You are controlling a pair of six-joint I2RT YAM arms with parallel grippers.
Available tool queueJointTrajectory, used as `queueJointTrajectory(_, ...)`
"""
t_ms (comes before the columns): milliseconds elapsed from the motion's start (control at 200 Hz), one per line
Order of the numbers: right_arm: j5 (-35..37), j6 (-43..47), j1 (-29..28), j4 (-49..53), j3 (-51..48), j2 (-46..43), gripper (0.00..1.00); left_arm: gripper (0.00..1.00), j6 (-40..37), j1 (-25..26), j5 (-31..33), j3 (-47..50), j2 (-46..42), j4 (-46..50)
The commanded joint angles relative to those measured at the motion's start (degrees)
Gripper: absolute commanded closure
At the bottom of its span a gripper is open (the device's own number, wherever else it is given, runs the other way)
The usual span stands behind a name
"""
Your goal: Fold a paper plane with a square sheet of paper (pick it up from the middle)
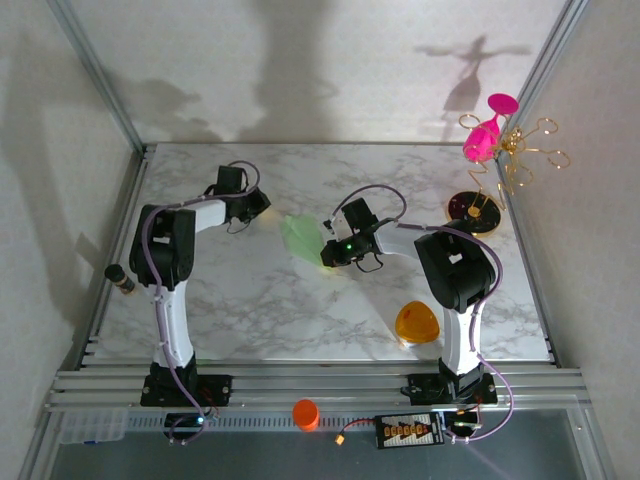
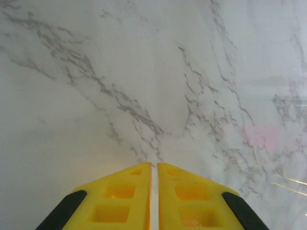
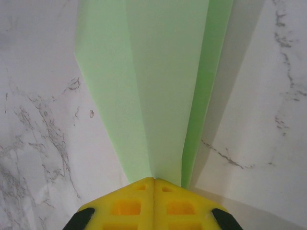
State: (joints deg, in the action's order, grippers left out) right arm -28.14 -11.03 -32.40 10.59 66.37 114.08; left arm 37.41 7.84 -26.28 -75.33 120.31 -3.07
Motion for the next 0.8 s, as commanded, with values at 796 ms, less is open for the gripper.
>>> queueJointTrajectory(796,3.3,7.6,0.2,13.1,-3.5,0.5,0.94,0.9,9.5,14.2,-0.8,13.7,-6.8,-8.4)
